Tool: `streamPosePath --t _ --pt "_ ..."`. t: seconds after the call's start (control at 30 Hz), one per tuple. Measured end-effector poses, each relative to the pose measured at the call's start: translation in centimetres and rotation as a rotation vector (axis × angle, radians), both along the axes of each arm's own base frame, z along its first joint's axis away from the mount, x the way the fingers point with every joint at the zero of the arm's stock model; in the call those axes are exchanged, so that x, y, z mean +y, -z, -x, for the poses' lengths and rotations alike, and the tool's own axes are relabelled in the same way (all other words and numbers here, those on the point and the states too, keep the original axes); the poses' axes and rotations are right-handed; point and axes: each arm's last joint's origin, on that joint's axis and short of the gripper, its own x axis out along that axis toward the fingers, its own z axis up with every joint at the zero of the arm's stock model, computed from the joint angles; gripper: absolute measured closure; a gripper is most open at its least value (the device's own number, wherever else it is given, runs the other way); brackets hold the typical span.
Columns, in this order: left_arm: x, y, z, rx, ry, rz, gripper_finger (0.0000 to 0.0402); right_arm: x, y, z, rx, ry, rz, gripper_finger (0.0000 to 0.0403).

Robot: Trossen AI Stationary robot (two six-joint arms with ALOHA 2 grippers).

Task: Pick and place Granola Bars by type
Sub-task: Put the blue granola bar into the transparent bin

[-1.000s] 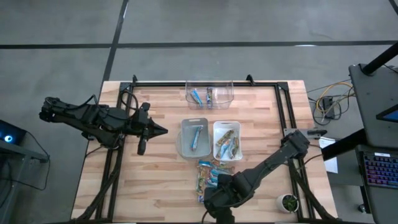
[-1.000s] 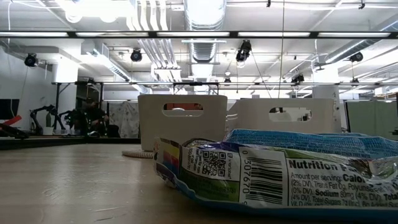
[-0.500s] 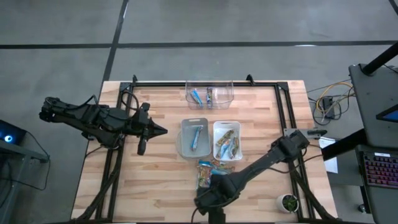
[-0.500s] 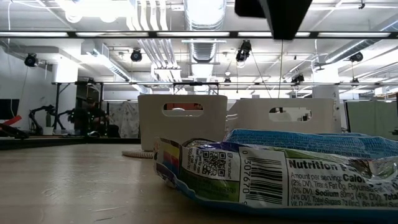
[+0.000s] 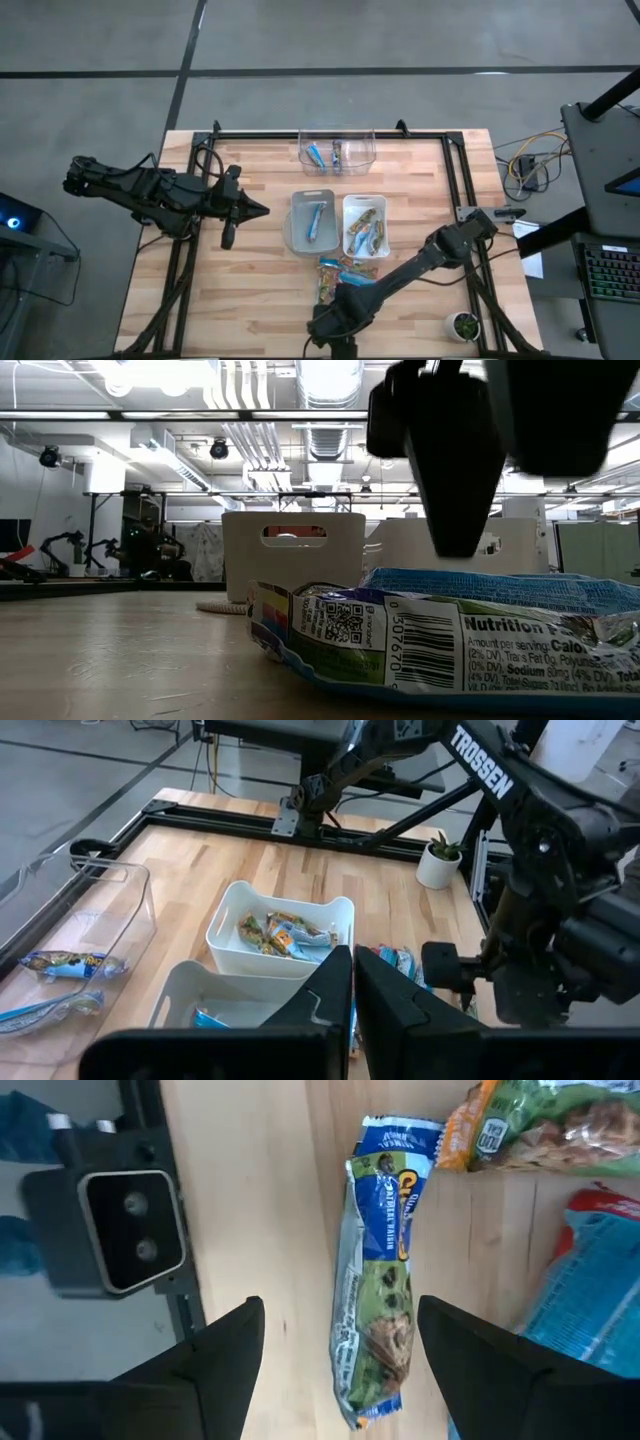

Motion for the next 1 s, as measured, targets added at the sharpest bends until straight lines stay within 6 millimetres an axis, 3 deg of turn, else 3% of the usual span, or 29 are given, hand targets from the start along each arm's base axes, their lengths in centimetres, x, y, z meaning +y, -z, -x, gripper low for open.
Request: streamPosePath --t 0.5,1.0 --pt "0.0 0.1 0.0 0.015 0.000 -0.003 0.0402 -0.5 3.2 -0.8 0.036 0.031 0.053 0.0158" --pt "0.0 0.3 0.1 0.033 0.000 -0.008 0.0402 -1.1 4.3 -1.1 0.048 0.046 0.059 0.0193"
